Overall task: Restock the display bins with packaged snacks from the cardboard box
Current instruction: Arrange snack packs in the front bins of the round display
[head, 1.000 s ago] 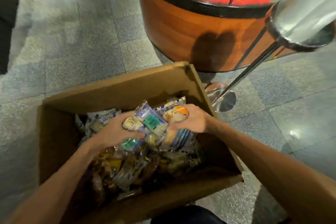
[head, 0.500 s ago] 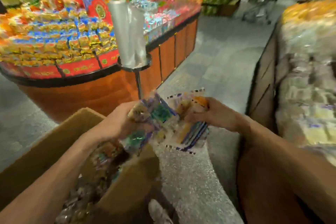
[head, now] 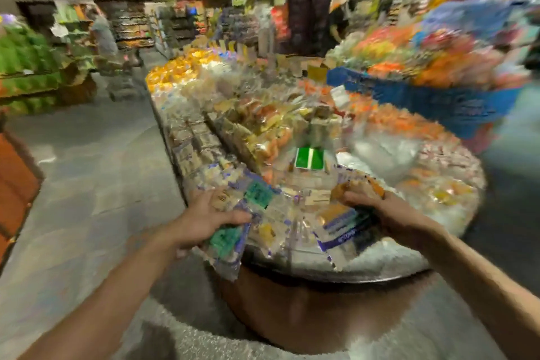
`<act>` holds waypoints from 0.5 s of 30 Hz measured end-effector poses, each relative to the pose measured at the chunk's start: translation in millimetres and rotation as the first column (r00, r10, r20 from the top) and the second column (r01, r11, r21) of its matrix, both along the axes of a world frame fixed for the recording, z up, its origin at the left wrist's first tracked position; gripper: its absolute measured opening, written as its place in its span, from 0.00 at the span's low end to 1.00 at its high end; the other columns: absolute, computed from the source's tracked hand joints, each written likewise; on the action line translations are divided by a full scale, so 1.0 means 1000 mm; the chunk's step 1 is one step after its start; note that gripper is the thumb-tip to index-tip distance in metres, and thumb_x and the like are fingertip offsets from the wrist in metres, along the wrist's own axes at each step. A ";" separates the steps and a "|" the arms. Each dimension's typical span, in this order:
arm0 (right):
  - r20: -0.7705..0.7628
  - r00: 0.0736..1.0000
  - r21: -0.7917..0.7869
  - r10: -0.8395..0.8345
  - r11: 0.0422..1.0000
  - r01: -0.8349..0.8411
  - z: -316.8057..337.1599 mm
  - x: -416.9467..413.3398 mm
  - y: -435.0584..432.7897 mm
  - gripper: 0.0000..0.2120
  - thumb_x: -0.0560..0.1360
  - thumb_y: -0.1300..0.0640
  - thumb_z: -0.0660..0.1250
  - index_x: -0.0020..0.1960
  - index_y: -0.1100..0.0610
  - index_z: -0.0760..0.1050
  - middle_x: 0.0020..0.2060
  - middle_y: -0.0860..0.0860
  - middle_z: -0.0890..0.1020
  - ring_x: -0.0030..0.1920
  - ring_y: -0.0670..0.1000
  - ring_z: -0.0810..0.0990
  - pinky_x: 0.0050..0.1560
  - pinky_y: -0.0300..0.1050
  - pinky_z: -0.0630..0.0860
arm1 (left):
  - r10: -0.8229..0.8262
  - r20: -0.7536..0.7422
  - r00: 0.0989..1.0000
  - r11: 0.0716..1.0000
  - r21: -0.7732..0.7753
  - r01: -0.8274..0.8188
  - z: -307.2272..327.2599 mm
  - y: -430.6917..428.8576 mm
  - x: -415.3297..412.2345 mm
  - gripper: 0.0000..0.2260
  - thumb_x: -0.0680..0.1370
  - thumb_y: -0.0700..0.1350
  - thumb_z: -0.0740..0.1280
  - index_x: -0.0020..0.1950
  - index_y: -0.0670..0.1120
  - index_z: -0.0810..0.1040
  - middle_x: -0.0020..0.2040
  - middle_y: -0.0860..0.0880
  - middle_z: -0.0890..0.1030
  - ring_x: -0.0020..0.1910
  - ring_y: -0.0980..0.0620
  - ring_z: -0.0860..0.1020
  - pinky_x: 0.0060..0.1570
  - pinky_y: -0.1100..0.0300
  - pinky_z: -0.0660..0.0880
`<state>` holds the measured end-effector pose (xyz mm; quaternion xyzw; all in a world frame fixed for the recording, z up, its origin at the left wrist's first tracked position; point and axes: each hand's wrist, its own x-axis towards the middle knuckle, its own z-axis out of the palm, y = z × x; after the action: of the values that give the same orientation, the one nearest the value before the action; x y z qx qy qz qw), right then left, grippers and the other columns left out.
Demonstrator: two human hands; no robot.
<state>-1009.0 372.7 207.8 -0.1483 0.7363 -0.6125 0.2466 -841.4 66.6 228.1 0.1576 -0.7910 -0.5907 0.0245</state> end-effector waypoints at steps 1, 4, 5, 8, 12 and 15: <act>0.026 0.996 -0.022 -0.089 0.996 0.089 -0.005 -0.006 0.025 0.16 0.73 0.51 0.74 0.58 0.58 0.82 0.49 0.60 0.86 0.44 0.60 0.86 0.42 0.58 0.83 | -0.066 0.007 0.998 0.997 0.036 0.066 0.003 0.019 -0.024 0.26 0.64 0.48 0.82 0.57 0.46 0.75 0.51 0.51 0.86 0.43 0.66 0.82 0.43 0.70 0.78; 0.081 0.952 -0.075 -0.294 0.951 0.300 -0.020 -0.021 0.083 0.20 0.69 0.49 0.76 0.57 0.58 0.82 0.49 0.58 0.87 0.47 0.59 0.86 0.43 0.54 0.83 | -0.252 0.028 0.967 0.963 0.106 0.248 0.000 0.069 -0.088 0.29 0.61 0.52 0.84 0.53 0.49 0.72 0.45 0.57 0.82 0.37 0.67 0.80 0.40 0.71 0.76; 0.072 0.946 -0.076 -0.317 0.944 0.322 -0.024 -0.025 0.096 0.22 0.68 0.47 0.76 0.57 0.58 0.82 0.51 0.57 0.86 0.50 0.58 0.86 0.46 0.52 0.82 | -0.321 0.050 0.946 0.943 0.105 0.314 -0.005 0.083 -0.109 0.35 0.56 0.54 0.85 0.57 0.49 0.72 0.46 0.56 0.82 0.39 0.65 0.81 0.41 0.70 0.76; 0.094 0.935 -0.098 -0.342 0.931 0.351 -0.037 -0.040 0.123 0.12 0.73 0.52 0.73 0.53 0.57 0.82 0.47 0.54 0.86 0.43 0.48 0.85 0.37 0.39 0.78 | -0.475 0.131 0.870 0.876 0.170 0.452 -0.028 0.124 -0.162 0.43 0.46 0.55 0.84 0.57 0.47 0.73 0.44 0.51 0.87 0.44 0.54 0.85 0.43 0.62 0.81; 0.203 0.935 -0.073 -0.292 0.947 0.312 -0.050 -0.071 0.137 0.15 0.74 0.54 0.72 0.60 0.58 0.80 0.55 0.56 0.85 0.51 0.52 0.85 0.35 0.37 0.80 | -0.597 0.238 0.766 0.801 0.226 0.554 -0.046 0.175 -0.227 0.45 0.47 0.54 0.86 0.59 0.49 0.72 0.49 0.45 0.87 0.48 0.46 0.85 0.50 0.50 0.82; 0.293 0.923 -0.020 -0.249 0.964 0.266 -0.057 -0.104 0.141 0.21 0.76 0.47 0.71 0.66 0.54 0.76 0.60 0.50 0.83 0.57 0.51 0.83 0.44 0.39 0.81 | -0.671 0.274 0.689 0.741 0.213 0.637 -0.053 0.199 -0.275 0.31 0.60 0.54 0.83 0.56 0.51 0.73 0.48 0.50 0.86 0.46 0.53 0.85 0.52 0.56 0.81</act>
<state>-1112.8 513.4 150.6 0.0329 0.6873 -0.6759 0.2640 -1116.3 265.5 175.6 -0.0363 -0.7562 -0.5640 -0.3297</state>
